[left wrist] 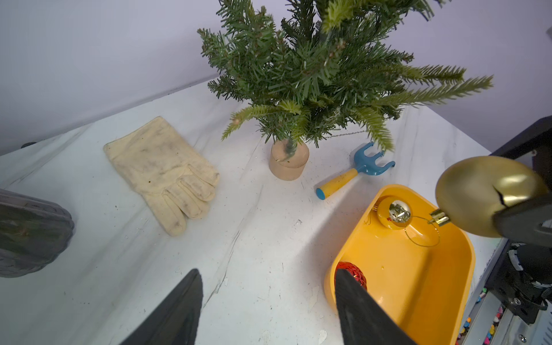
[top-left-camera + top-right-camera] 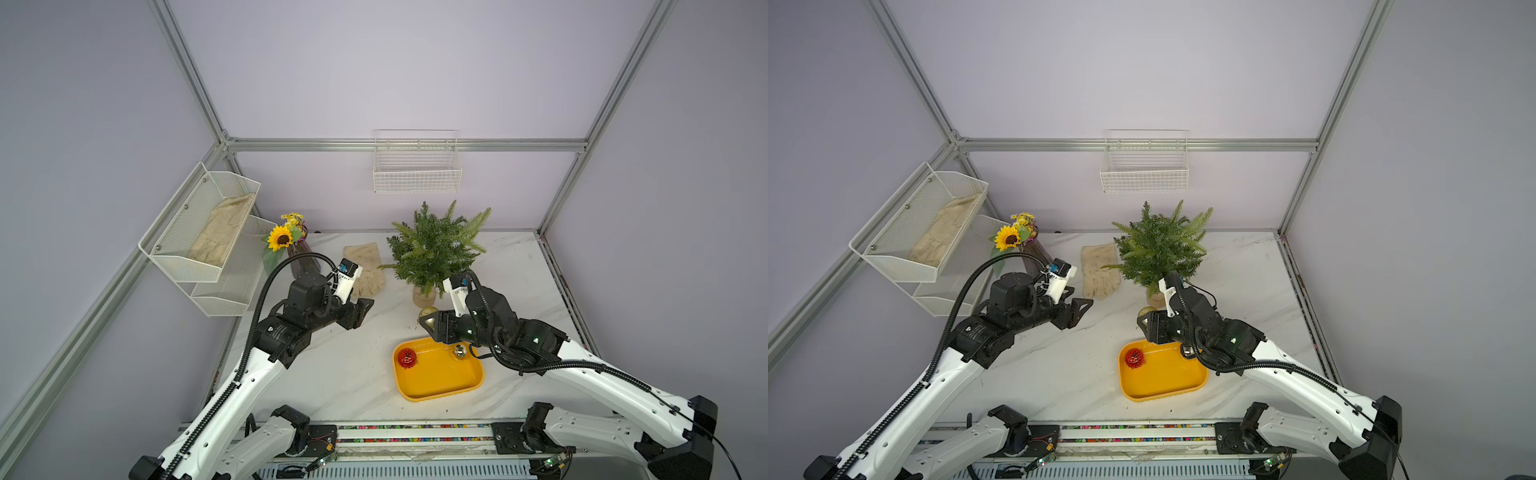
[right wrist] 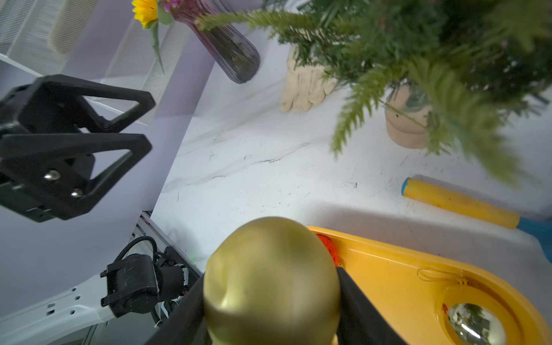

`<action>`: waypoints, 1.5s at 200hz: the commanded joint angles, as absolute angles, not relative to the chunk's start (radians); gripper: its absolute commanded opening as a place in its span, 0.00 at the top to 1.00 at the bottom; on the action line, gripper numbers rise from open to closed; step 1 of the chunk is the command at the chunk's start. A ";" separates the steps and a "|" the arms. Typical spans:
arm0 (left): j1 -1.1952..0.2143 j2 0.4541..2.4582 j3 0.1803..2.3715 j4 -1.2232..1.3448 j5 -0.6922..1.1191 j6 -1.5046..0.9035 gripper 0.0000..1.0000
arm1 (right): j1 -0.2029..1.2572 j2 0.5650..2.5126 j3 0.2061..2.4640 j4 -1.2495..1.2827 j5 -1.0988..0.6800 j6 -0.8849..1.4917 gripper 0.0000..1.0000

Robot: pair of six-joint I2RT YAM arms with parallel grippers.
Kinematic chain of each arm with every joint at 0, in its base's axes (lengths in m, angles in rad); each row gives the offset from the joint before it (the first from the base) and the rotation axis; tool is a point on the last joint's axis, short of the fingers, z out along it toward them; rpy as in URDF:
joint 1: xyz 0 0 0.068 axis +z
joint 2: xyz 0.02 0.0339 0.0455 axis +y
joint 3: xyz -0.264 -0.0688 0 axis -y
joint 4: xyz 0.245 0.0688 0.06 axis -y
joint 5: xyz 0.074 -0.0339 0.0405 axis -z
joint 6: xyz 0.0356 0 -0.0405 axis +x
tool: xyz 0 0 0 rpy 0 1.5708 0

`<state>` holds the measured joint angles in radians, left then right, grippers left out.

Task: Decorate the small christmas tree with ornaments
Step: Pick up an ornament from the container, then hang an ornament on the christmas tree.

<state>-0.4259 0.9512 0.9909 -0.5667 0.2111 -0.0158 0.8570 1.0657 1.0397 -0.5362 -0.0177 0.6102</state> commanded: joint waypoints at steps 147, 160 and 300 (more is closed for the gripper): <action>-0.393 1.103 1.342 -0.569 0.097 -0.126 0.29 | 0.795 1.365 1.762 -0.611 -0.078 0.265 0.41; -0.371 1.129 1.369 -0.566 0.135 -0.131 0.30 | 0.778 1.416 1.810 -0.611 -0.089 0.252 0.42; -0.315 1.348 1.632 -0.537 0.367 -0.157 0.38 | 0.590 1.541 2.008 -0.639 -0.168 0.201 0.43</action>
<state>-0.2932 1.3270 1.5009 -0.5629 0.3248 -0.1570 0.6281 1.5829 1.9881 -0.6144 -0.1326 0.2211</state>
